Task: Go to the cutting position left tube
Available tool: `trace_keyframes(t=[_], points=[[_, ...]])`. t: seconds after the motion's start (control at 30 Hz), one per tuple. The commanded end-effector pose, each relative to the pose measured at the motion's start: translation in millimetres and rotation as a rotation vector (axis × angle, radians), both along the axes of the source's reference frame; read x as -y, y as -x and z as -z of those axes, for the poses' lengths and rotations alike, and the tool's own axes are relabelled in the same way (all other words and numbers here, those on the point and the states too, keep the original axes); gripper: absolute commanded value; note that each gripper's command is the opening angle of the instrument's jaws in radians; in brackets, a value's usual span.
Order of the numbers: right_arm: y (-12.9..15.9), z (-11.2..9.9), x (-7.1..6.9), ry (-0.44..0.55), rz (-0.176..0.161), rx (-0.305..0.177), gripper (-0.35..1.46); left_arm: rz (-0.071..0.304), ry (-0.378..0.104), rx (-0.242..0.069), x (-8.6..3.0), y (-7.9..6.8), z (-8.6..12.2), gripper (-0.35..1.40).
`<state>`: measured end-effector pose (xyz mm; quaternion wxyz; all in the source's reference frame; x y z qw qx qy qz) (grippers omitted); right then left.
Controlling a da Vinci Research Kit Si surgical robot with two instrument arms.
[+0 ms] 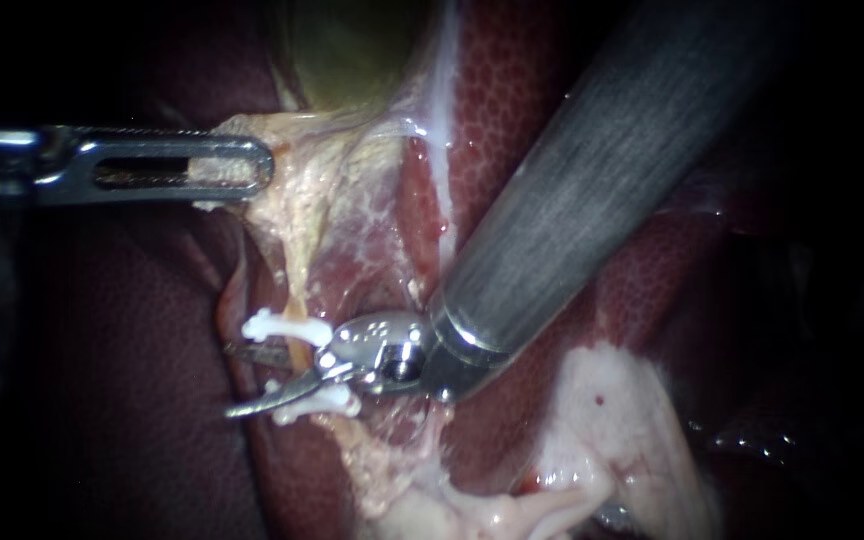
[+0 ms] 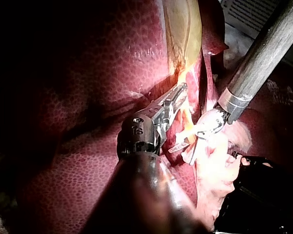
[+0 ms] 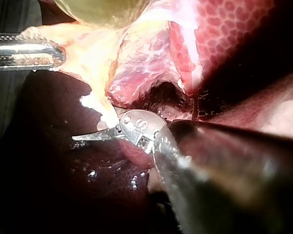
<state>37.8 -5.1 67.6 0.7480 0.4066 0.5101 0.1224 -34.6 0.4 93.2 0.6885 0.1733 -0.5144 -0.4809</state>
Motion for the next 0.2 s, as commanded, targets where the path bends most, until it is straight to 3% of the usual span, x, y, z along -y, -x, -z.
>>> trace_keyframes(t=[0.03,0.2], points=[[0.0,0.0,0.0,-0.001,0.000,0.001,1.25,0.000,0.000,0.000,0.0,0.0,0.1,-0.35],[0.2,0.1,-0.1,-0.002,0.001,0.000,1.25,0.001,0.000,0.000,0.1,0.0,0.1,-0.35]])
